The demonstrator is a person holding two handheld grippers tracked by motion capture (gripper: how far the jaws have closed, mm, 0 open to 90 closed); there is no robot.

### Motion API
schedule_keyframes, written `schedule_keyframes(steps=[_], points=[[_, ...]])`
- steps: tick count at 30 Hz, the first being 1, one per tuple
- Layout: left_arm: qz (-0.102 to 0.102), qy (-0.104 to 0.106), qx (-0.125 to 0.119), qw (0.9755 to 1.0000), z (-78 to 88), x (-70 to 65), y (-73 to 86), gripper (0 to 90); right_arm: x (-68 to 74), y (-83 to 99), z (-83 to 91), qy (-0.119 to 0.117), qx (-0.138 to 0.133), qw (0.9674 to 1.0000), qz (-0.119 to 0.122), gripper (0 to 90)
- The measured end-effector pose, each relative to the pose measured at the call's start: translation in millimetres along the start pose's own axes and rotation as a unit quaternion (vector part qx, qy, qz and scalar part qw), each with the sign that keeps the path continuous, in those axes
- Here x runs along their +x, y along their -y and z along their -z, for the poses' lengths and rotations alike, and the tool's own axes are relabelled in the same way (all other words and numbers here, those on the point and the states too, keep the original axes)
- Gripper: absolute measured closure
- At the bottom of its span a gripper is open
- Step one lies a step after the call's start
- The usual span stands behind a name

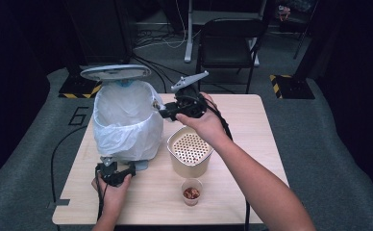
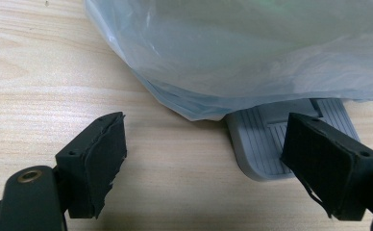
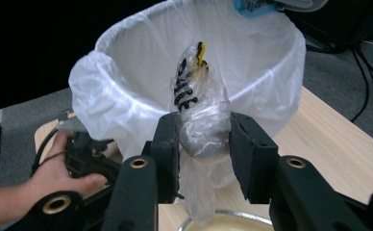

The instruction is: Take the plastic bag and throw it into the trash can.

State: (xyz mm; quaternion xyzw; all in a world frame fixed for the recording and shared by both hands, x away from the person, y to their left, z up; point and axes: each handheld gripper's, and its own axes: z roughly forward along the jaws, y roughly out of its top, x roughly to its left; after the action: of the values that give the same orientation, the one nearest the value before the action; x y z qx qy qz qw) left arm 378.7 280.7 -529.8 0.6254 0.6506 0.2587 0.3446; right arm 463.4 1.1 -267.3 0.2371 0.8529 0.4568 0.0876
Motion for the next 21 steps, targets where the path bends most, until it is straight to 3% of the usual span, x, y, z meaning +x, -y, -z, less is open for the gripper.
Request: schedule_keyframes(steps=[6,7,13,16,17,20,21], points=[[-0.002,0.001,0.001,1.0000,0.2,0.4,0.0,15.2,1.9,-11.1,-11.3,-0.004,-0.012,0.9999,-0.004,64.7],[-0.013,-0.001,0.010,0.9999,1.3,1.8,-0.3,15.2,2.2,-12.3,-13.0,-0.003,-0.014,0.9999,-0.005,64.6],[-0.013,-0.001,0.007,0.9999,1.1,2.0,-0.3,15.3,4.8,-23.2,-30.3,0.001,-0.017,0.9999,0.001,64.6],[-0.015,0.002,0.017,0.9997,2.1,2.3,-0.1,15.3,8.3,-27.7,-38.4,0.003,-0.013,0.9999,0.000,64.6],[-0.013,-0.001,0.007,0.9999,1.1,2.0,-0.3,15.2,9.4,-29.1,-41.5,0.003,-0.013,0.9999,0.002,64.6],[-0.014,-0.001,0.007,0.9999,1.1,2.1,-0.3,15.2,12.0,-32.1,-48.1,0.003,-0.016,0.9999,0.001,64.6],[-0.015,0.003,0.016,0.9997,1.9,2.4,-0.1,15.2,12.3,-32.8,-49.4,0.001,-0.014,0.9999,0.003,64.6]])
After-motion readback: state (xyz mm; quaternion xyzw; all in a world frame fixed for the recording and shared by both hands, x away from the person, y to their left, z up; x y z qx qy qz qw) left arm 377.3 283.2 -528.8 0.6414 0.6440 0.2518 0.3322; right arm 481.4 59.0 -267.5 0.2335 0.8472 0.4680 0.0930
